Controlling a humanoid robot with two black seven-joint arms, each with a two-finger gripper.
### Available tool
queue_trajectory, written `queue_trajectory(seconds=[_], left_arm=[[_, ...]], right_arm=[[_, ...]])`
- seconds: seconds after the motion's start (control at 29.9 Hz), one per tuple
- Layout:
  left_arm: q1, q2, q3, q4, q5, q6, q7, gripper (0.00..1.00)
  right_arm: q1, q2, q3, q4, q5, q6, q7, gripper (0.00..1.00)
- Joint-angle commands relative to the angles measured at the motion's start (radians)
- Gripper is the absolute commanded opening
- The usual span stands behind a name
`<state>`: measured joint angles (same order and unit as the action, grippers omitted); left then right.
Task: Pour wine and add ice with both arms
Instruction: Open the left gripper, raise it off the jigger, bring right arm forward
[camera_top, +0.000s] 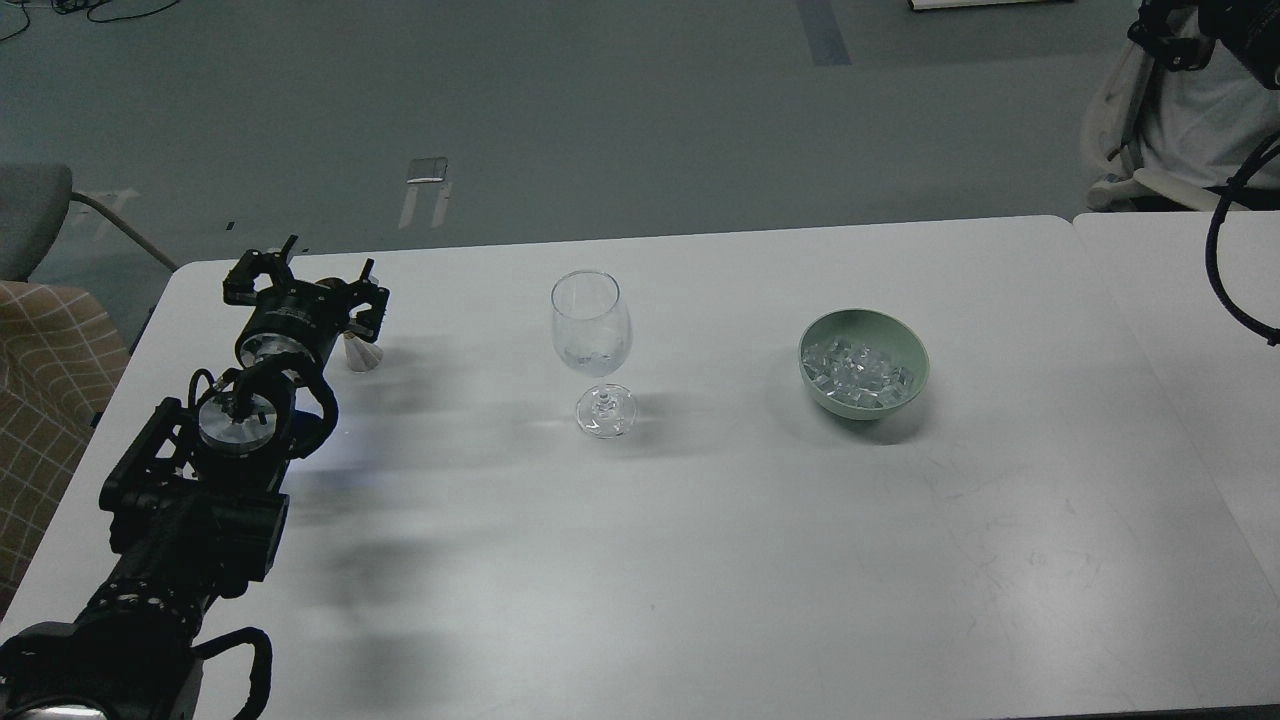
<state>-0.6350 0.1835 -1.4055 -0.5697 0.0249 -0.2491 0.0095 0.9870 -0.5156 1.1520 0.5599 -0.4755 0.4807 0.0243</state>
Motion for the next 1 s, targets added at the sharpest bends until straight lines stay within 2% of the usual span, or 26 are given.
queue_trajectory(seconds=[0.0,0.17,0.3,0.57,0.67,0.8,0.97], left_arm=[[-0.008,0.022,0.003,-0.058,0.001,0.002,0.003,0.97],[-0.005,0.053,0.008,-0.165,0.003,-0.002,0.012,0.98],[-0.009,0.053,0.008,-0.2,0.018,0.008,0.007,0.98],[-0.124,0.108,0.046,-0.202,0.067,0.045,-0.003,0.98],[-0.135,0.149,0.049,-0.202,0.069,0.036,0.01,0.98],[-0.153,0.209,0.14,-0.196,0.075,0.016,0.009,0.97],[-0.195,0.223,0.224,-0.187,0.082,0.013,0.007,0.94]], right_arm=[[0.002,0.0,0.002,0.0,0.0,-0.001,0.005,1.0],[0.004,0.014,0.046,0.023,0.0,0.006,0.008,1.0],[0.001,0.014,0.083,0.037,0.0,0.006,0.008,1.0],[-0.004,0.012,0.087,0.023,0.0,-0.001,0.008,1.0],[-0.011,0.011,0.086,0.02,-0.003,-0.001,0.009,1.0],[-0.039,0.0,0.069,0.032,-0.017,0.006,0.037,1.0],[-0.028,-0.001,0.045,0.038,-0.107,0.004,0.04,1.0]])
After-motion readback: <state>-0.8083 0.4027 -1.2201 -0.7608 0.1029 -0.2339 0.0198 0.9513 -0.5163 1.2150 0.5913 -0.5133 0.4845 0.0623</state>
